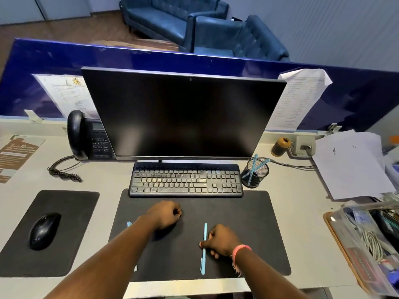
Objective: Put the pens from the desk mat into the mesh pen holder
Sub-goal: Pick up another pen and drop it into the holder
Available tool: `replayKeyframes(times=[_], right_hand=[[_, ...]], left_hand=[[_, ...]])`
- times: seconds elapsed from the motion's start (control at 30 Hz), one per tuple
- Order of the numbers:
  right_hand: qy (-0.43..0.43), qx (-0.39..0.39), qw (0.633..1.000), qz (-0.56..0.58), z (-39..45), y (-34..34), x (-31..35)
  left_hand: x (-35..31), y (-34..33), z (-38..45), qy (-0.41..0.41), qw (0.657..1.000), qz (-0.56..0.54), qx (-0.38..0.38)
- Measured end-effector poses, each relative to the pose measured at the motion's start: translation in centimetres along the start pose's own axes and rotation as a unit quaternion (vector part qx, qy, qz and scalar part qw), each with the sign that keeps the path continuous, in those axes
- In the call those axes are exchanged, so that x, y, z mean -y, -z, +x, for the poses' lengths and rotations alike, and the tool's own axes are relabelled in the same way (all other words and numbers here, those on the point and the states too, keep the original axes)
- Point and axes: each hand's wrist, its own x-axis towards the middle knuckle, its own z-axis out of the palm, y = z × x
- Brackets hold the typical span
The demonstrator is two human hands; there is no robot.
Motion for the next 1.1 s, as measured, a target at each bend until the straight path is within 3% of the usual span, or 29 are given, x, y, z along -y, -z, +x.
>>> replayKeyframes(times=[0.13,0.2,0.27,0.37,0.43,0.5,0.6,0.73,0.97,1.1], right_hand=[[-0.017,-0.070,0.995,-0.067,0.0,-0.8,0.2],[-0.013,-0.077,0.996,-0.043,-0.4,-0.5,0.1],[-0.001,-0.054,0.993,0.105,-0.9,0.0,-0.3],[-0.024,-0.040,0.924,0.380,-1.5,2.4,-1.6],[-0.025,-0.079,0.881,0.465,-1.9,5.0,-2.7],[0.000,-0.125,0.863,0.489,-2.2,8.1,-3.9],[0.029,-0.210,0.862,0.459,-2.3,13.0,-5.3],[0.008,-0.297,0.888,0.352,-1.4,18.7,-5.7],[0.010,-0.325,0.943,0.069,1.0,23.5,-4.0],[-0.007,-0.308,0.951,0.038,2.0,24.3,-3.2]], left_hand=[[0.4,-0.4,0.0,-0.014,1.000,0.006,0.006],[0.3,-0.7,0.0,-0.029,0.999,0.018,0.005],[0.3,-0.9,0.0,-0.039,0.999,0.030,0.007],[0.3,-1.1,0.2,-0.043,0.999,0.032,0.006],[0.2,-1.2,0.4,-0.041,0.999,0.031,0.005],[0.2,-1.2,0.4,-0.038,0.999,0.032,0.006],[0.2,-1.3,0.5,-0.030,0.999,0.029,0.000],[0.0,-1.5,0.5,-0.021,0.999,0.028,-0.009],[0.0,-1.5,0.3,-0.003,1.000,0.021,-0.018],[0.0,-1.5,0.2,0.009,1.000,-0.003,-0.023]])
